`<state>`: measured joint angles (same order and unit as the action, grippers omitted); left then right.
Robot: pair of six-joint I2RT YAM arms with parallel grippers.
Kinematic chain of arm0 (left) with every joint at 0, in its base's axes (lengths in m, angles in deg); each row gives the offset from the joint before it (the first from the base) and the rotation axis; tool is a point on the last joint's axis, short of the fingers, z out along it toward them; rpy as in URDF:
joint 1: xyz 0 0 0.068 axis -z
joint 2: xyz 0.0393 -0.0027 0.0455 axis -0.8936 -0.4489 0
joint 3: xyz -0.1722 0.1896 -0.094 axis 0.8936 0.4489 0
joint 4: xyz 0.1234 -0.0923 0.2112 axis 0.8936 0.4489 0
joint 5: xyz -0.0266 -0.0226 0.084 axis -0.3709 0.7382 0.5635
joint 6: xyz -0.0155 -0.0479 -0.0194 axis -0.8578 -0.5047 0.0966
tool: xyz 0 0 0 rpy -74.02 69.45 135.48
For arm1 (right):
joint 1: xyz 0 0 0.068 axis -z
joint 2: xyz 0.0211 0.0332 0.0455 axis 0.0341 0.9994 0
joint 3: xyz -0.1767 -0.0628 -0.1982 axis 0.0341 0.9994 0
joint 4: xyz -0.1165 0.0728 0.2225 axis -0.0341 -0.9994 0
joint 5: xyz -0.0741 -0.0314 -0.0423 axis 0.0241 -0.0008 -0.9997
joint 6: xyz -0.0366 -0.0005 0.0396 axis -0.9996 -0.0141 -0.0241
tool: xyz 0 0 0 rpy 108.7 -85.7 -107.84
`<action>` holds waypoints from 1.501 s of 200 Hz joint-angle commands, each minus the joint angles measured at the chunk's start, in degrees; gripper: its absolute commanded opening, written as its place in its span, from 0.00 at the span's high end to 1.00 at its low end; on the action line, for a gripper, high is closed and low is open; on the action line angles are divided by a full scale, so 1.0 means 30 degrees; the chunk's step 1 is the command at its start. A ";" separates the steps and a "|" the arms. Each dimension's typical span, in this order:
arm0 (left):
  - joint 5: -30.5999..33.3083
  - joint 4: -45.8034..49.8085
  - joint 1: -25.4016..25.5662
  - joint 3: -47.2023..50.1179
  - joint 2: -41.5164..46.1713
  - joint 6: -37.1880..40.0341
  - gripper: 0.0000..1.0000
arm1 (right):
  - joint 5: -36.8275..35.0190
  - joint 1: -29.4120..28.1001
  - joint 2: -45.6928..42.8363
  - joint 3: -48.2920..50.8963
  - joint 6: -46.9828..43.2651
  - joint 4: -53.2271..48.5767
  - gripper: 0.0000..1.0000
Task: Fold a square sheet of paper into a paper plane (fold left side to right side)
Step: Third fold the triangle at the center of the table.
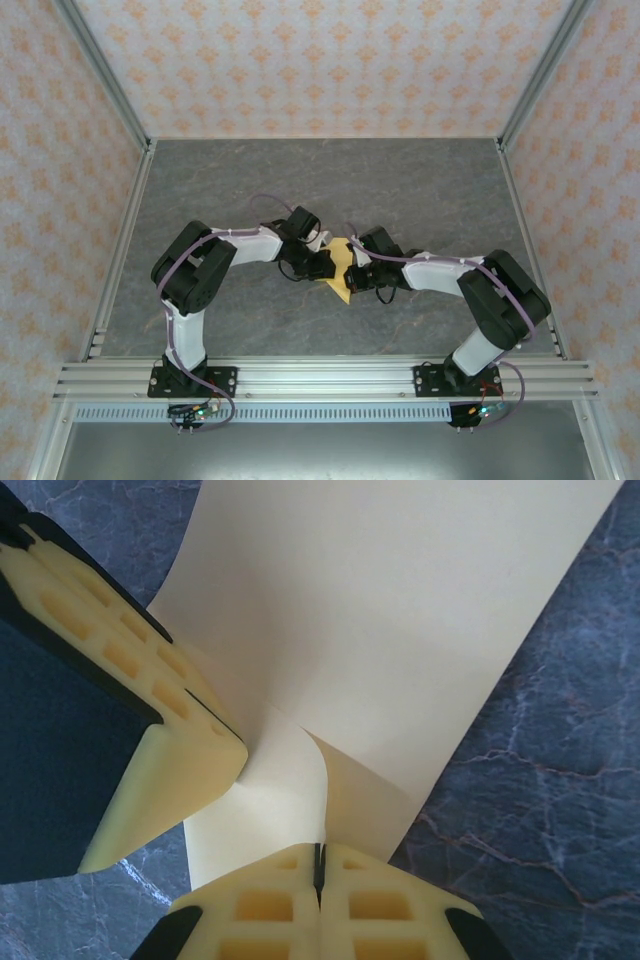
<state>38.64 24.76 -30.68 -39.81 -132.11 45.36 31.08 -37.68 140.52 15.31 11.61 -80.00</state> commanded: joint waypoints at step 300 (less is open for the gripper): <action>0.1873 0.0274 0.0135 0.0735 -0.0780 0.0441 0.94 | 0.3673 -0.0739 0.0631 -0.1298 0.5488 -0.3665 0.74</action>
<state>38.49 23.06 -30.68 -39.14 -132.14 45.40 43.69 -39.45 141.11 12.58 28.55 -88.46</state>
